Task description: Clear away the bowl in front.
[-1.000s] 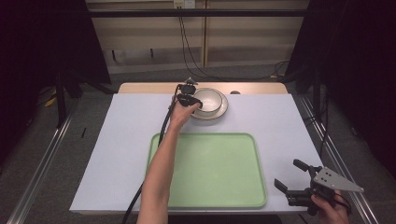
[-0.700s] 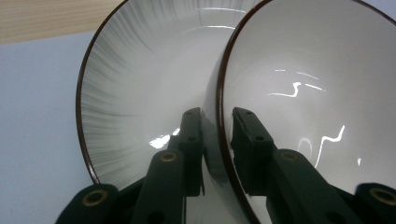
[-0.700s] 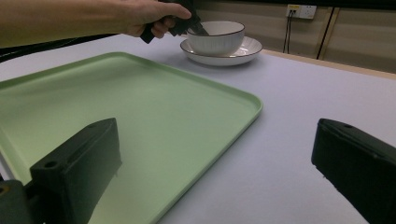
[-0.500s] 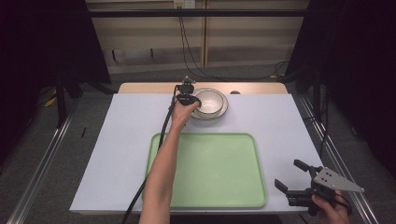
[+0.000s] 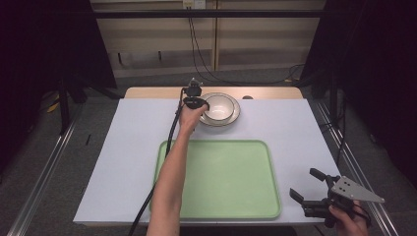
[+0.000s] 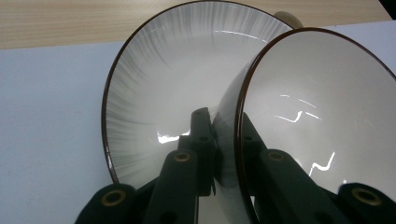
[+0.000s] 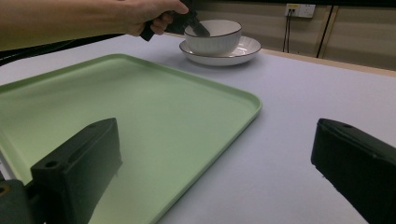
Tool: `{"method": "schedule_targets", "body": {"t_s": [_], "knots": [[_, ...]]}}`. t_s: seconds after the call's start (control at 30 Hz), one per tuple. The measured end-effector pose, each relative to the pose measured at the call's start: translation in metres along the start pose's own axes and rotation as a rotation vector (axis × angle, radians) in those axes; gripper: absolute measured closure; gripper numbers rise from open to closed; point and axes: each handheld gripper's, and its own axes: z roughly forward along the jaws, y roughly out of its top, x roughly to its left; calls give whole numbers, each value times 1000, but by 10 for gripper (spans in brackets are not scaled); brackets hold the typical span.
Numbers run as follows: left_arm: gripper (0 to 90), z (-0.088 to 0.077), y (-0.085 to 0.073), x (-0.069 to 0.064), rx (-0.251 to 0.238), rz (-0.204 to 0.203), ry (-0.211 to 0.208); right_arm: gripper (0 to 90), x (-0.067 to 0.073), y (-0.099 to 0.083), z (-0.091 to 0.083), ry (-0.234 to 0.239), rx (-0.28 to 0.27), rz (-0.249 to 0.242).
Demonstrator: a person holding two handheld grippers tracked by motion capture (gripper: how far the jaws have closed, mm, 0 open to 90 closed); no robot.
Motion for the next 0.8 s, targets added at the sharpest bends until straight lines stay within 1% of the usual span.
{"method": "schedule_targets", "body": {"t_s": [0.03, 0.13, 0.17, 0.2, 0.23, 0.27, 0.3, 0.37, 0.47, 0.5, 0.53, 0.57, 0.63, 0.7, 0.73, 0.8], "knots": [[822, -1, 0, 1, -9, -15, 10, 11, 0, 0, 0, -3, -2, 0], [821, -1, 0, 2, -14, -23, 14, 11, 0, 0, 0, -1, -2, 2], [821, -2, 0, 2, -11, -15, 18, 11, 0, 0, 0, -2, -4, 1], [821, -2, 0, 2, -14, -19, 25, 11, 1, 0, 0, -1, -4, 2], [820, -4, 1, 2, -12, -10, 26, 11, 0, 0, 0, 0, -5, 3], [820, -4, 1, 1, -18, -20, 24, 11, 0, 0, 0, 0, -5, 3], [820, -5, 1, 1, -17, -21, 18, 11, 0, 0, 0, -1, -5, 4], [821, -7, 3, 0, -40, -34, 12, 11, 0, 0, 0, -5, -8, 6], [820, -9, 4, 0, -42, -27, 15, 11, 0, 0, 0, -5, -7, 6], [816, -11, 4, 2, -41, -34, 6, 11, 1, 0, 0, -1, -8, 4], [816, -12, 4, 3, -54, -50, -8, 11, 1, 0, 0, -1, -8, 4], [818, -15, 5, 6, -49, -54, -11, 11, 1, 0, -1, -3, -10, 6], [819, -17, 5, 7, -50, -42, 7, 11, 0, 0, -1, -1, -13, 6], [818, -19, 6, 7, -48, -36, 8, 11, 0, 0, -1, 0, -14, 7], [818, -19, 6, 6, -54, -43, 13, 11, 0, 0, 0, -1, -16, 7], [820, -21, 7, 6, -63, -49, 7, 11, 0, 0, 0, -2, -18, 8]]}}
